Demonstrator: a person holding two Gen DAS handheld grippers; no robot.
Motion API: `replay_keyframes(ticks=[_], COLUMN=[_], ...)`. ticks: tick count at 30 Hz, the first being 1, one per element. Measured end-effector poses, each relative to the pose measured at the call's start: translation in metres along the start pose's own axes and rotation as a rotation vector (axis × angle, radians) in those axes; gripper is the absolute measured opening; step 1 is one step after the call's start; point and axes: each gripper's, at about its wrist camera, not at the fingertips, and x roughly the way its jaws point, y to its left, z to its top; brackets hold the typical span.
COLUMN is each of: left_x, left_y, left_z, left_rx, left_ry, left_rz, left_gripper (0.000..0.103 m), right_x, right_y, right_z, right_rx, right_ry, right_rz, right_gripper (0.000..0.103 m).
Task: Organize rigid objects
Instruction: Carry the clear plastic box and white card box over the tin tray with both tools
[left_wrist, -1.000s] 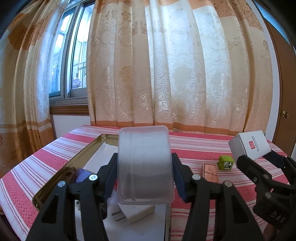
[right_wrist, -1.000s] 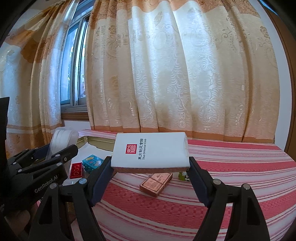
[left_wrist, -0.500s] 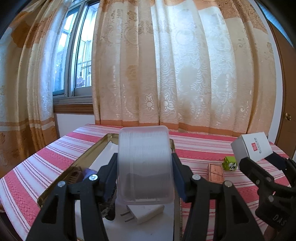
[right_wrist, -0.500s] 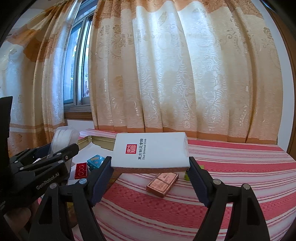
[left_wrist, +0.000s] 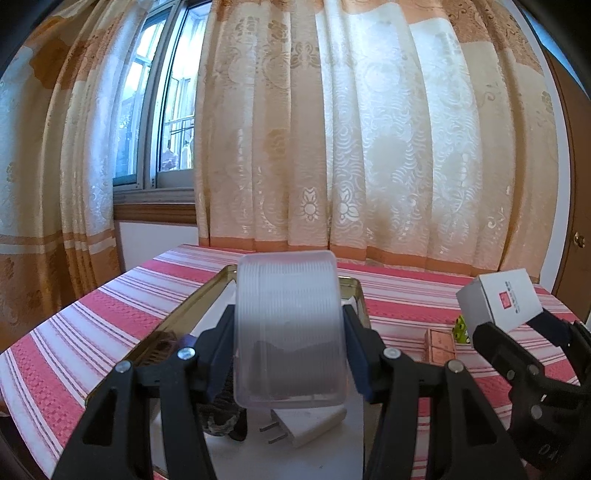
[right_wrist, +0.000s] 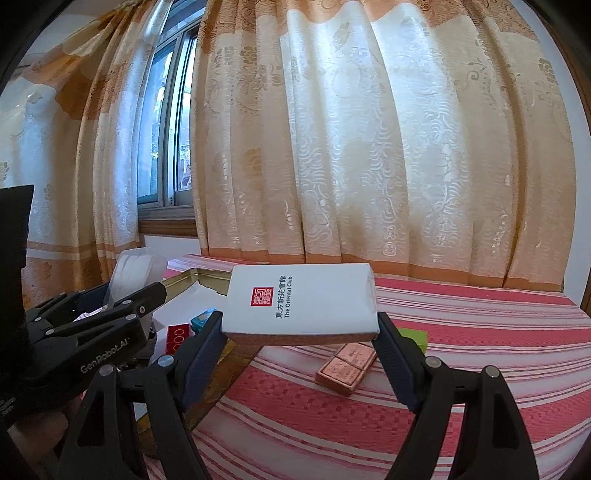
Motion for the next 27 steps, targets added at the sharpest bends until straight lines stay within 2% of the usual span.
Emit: replay_keyframes(ticks=[27], left_x=[0.004], left_y=[0.023], left_z=[0.002], left_rx=[-0.046], left_ry=[0.027], left_rz=[0.035], left_gripper=[0.054], right_x=[0.011], right_y=[0.027], right_z=[0.003], right_rx=[-0.026], right_ry=[0.014], right_rz=[0.065], right_gripper=[0.081])
